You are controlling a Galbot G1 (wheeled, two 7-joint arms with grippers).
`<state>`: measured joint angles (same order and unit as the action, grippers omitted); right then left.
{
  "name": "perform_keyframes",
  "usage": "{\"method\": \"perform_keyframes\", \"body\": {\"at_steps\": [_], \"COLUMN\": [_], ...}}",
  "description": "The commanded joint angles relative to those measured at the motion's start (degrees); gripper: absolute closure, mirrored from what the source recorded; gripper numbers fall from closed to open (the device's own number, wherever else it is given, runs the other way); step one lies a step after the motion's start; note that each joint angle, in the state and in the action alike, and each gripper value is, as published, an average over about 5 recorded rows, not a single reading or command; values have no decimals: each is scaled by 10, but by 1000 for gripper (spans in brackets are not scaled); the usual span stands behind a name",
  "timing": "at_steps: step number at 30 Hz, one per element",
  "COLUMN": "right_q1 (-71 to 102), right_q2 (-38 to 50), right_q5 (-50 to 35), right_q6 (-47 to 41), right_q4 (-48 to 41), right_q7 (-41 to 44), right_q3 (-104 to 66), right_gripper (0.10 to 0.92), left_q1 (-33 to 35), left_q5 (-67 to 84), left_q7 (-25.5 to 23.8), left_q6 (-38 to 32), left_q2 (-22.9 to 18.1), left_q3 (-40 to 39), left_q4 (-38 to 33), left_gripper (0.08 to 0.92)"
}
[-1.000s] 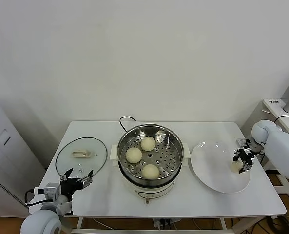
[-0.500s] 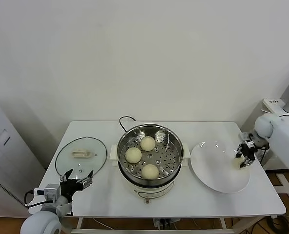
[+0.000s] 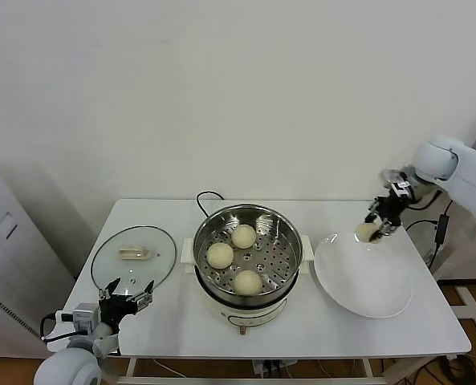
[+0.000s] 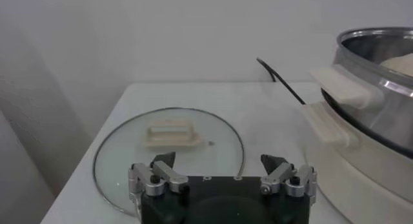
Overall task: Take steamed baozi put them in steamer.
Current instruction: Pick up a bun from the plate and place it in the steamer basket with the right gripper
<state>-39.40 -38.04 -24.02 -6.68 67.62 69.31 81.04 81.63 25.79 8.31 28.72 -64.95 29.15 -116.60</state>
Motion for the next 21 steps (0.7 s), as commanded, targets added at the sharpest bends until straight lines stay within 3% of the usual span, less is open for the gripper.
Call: {"method": "perform_keyframes", "body": {"at_steps": [1,9,21], "right_q1": [-151,-161,-114], "right_q2": [-38,-88,-118], "right_q5": [-188,-259,-273], "right_q6": [-120,-177,-229], "right_q4": [135,185,221], "right_q7": [-61,-136,-211], "right_q3": [128,136,123], "right_gripper": [596,593,593], "left_q1": [0,-2,-7], "left_q5": [0,1,1], "left_q7": [0,-1,-1], "left_q6": [-1,-1,-1], "left_q2": [1,0,0], "left_q3": [0,1,0], "left_q4": [-1,-2,2], "left_gripper": [177,177,177]}}
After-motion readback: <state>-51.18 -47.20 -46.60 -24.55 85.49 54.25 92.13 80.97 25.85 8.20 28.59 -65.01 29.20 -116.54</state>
